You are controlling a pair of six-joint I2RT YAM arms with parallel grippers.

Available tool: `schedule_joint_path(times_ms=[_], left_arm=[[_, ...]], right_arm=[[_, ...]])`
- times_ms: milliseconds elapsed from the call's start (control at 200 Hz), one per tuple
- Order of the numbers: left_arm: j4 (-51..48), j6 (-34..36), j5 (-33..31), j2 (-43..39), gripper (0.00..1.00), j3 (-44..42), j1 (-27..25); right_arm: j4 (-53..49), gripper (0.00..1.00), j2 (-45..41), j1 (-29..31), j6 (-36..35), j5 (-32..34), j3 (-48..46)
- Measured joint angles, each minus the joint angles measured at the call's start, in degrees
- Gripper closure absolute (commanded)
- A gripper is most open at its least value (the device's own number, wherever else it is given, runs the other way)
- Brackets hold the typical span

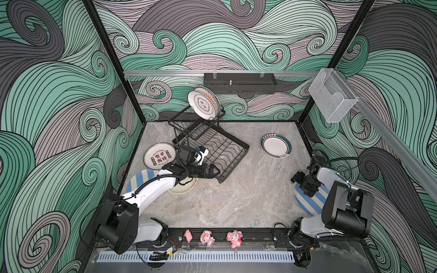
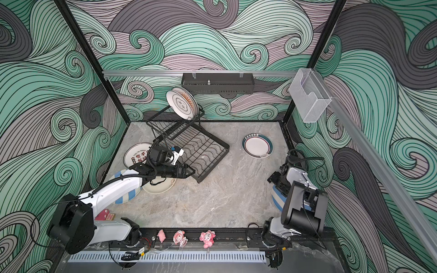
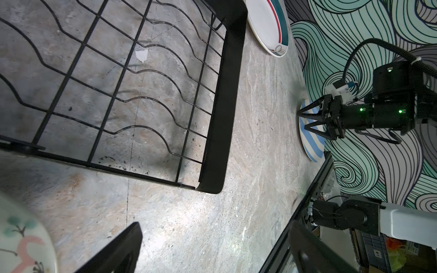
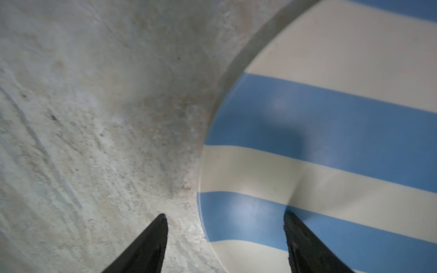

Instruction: Load the plates into the dish rack

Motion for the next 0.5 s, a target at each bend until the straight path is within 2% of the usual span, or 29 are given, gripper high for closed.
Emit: schedule_joint_path(times_ms=[335,495], left_arm=[[-1.6,0.3,-1.3,-0.2,0.01,0.0,0.6],[-2.3,0.4,-2.4,-0.7,0.01,-0.4,0.9]], right_arm=[[2.5,0.22,-0.5,0.1,-0.1,-4.0,-0.6],[3.7,0.21,-1.0,2.8,-0.2,-7.1,-1.4]])
